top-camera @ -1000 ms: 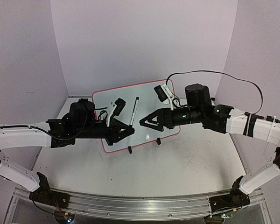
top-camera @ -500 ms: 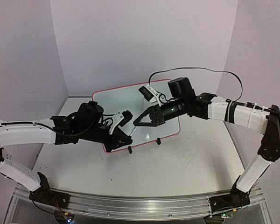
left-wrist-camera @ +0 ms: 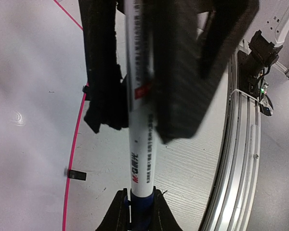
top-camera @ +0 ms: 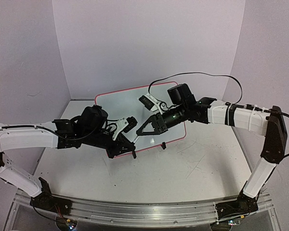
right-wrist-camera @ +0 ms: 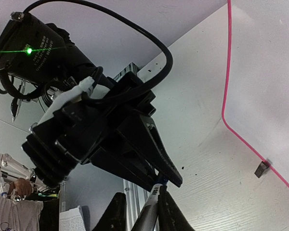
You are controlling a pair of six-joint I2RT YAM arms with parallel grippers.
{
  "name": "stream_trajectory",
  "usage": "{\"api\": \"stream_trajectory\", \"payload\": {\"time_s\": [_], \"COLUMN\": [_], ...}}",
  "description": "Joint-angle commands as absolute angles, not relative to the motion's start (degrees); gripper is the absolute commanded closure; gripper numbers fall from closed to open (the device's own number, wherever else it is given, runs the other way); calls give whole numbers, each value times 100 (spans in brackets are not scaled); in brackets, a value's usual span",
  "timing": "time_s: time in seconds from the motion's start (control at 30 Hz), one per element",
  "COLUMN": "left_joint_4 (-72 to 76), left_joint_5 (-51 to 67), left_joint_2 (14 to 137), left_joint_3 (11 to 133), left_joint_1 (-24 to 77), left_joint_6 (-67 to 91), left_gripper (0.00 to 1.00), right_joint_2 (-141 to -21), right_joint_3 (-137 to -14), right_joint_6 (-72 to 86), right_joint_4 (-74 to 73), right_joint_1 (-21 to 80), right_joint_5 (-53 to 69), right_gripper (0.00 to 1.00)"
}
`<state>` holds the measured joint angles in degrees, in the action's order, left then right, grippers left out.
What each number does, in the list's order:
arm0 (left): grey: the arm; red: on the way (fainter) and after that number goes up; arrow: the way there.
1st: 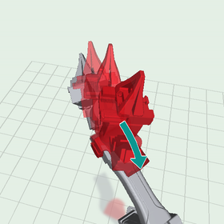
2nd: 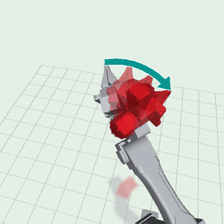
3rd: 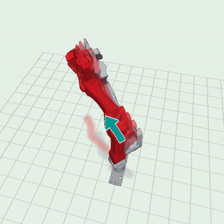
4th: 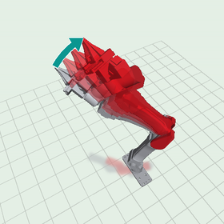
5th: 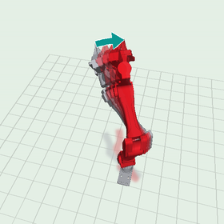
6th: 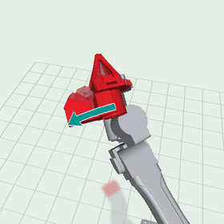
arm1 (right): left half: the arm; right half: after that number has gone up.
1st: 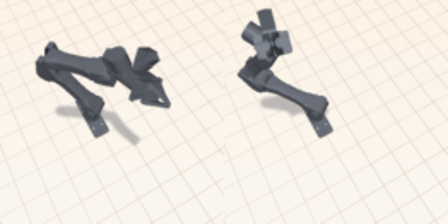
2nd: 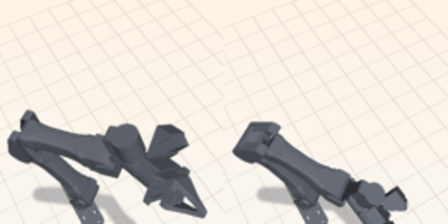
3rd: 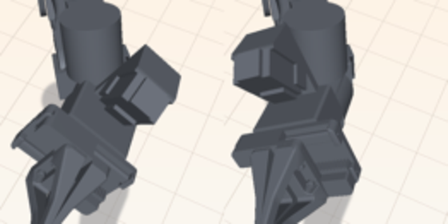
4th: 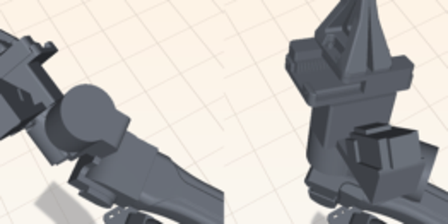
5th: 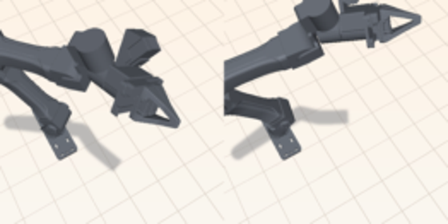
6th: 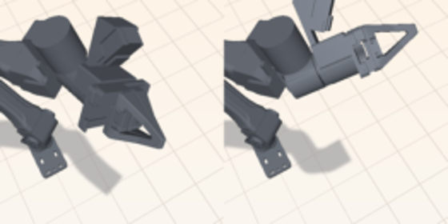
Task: Write a sentence on the whiteboard
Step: Open the pen cap of the whiteboard marker, then place the pen cap at the center of the board.
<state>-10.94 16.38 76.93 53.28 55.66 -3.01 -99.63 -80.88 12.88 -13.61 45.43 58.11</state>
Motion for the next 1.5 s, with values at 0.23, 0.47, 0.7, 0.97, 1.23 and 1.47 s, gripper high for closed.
{"api": "stream_trajectory", "payload": {"time_s": [0.23,0.47,0.7,0.97,1.23,1.47], "left_joint_4": [-1360,-1823,-1828,-1761,-3187,-2842], "left_joint_5": [1441,929,695,-1497,-1733,-580], "left_joint_2": [7647,7507,6941,5647,5727,7074], "left_joint_3": [5560,5082,4856,4466,3900,3666], "left_joint_1": [5556,5483,5478,5258,3648,2603], "left_joint_6": [-468,-666,-427,2260,4836,4364], "left_gripper": [100,100,100,100,100,100], "right_joint_2": [-9558,-8394,-7571,-6755,-7605,-8116], "right_joint_3": [-7915,-7173,-6732,-6480,-6852,-7109], "right_joint_6": [909,1193,1548,1342,991,1011], "right_joint_4": [-1307,-1044,-784,-860,-536,-185], "right_joint_1": [4464,3672,3329,3327,4420,4514], "right_joint_5": [5331,5304,5212,3438,2467,2781], "right_gripper": [100,100,100,100,100,100]}}
